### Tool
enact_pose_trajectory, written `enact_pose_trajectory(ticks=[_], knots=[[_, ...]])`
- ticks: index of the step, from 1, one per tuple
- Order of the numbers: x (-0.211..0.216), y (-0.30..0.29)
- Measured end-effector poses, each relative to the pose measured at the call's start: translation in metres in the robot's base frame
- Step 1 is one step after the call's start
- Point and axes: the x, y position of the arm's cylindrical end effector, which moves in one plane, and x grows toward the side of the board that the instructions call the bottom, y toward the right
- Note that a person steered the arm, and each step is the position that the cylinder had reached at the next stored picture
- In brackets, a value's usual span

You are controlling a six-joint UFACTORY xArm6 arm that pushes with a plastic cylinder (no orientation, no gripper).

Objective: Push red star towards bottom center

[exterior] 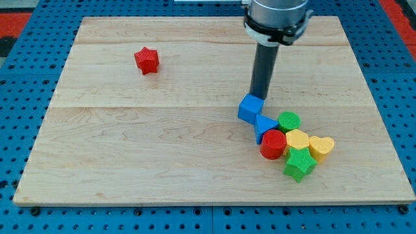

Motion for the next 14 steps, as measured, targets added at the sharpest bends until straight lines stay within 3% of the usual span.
enact_pose_trajectory(ticks=[1,2,3,4,5,6,7,14], knots=[[-0.029,-0.015],[0.003,-0.031],[0.018,0.008],[0.007,0.042],[-0.082,0.04],[-0.167,-0.013],[-0.197,-0.05],[-0.214,-0.069]])
